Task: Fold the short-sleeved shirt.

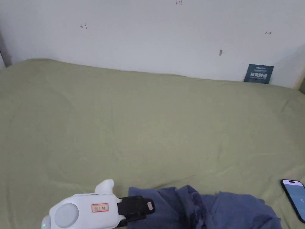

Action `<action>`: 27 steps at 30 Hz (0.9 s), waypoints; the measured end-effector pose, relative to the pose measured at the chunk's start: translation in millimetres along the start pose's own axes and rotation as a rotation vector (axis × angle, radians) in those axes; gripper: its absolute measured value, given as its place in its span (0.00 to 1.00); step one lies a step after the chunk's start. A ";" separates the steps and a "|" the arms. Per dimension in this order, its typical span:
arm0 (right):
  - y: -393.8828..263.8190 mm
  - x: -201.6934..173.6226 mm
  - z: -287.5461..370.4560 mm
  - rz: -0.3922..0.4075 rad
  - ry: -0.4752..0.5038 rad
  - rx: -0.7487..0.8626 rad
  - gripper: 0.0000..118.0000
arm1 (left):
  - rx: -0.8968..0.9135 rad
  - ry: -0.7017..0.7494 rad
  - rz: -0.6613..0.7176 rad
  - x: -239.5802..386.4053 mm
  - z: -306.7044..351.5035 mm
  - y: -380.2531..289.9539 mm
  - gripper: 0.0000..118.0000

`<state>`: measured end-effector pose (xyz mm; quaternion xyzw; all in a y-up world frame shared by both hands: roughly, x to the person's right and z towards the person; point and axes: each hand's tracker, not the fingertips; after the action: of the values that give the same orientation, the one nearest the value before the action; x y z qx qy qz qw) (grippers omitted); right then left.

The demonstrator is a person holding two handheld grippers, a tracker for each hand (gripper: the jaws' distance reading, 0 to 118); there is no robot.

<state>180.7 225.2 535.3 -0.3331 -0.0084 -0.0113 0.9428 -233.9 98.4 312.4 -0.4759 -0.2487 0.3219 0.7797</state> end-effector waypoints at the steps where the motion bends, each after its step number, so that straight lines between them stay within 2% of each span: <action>1: 0.9 -0.5 -1.6 -0.001 0.009 0.000 0.00 | -0.007 0.015 0.036 -11.3 5.7 3.1 0.53; 4: 2.4 -2.3 -2.7 -0.007 0.026 0.009 0.00 | -0.044 0.000 0.189 -39.4 4.1 1.3 0.53; 6: 3.0 -3.0 -2.5 -0.008 0.033 0.012 0.00 | -0.064 -0.005 0.234 -50.6 -7.6 -6.1 0.53; 9: 3.4 -1.7 0.0 -0.011 0.036 0.016 0.00 | -0.024 -0.163 0.282 -55.1 -21.6 -17.3 0.53; 11: 2.7 0.4 1.3 -0.015 0.034 0.015 0.00 | -0.066 -0.220 0.314 -50.6 -36.0 -21.4 0.51; 12: 2.1 1.2 1.3 -0.019 0.029 0.011 0.00 | -0.080 -0.217 0.306 -50.6 -42.2 -22.7 0.38; 13: 1.4 1.9 1.3 -0.021 0.022 0.005 0.00 | -0.075 -0.202 0.297 -49.0 -46.7 -24.4 0.19; 15: -0.9 3.6 2.0 -0.022 0.011 -0.001 0.00 | -0.062 -0.113 0.294 -51.3 -49.2 -26.6 0.16; 16: -2.5 4.5 3.2 -0.024 0.007 -0.003 0.00 | -0.046 -0.199 0.337 -54.8 -45.8 -26.4 0.16; 19: -4.9 5.4 5.5 -0.026 0.002 -0.012 0.00 | 0.011 -0.095 0.269 -51.4 -24.5 -20.0 0.13; 21: -5.4 5.4 4.5 -0.020 -0.004 -0.021 0.00 | 0.025 -0.104 0.281 -56.4 -7.2 -10.8 0.12; 27: -2.8 0.4 1.9 -0.019 0.007 -0.012 0.00 | 0.126 0.093 0.144 -57.0 95.7 36.4 0.12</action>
<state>181.0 224.1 538.5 -0.3387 -0.0083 -0.0213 0.9406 -348.2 124.3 315.5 -0.4572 -0.1566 0.3695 0.7937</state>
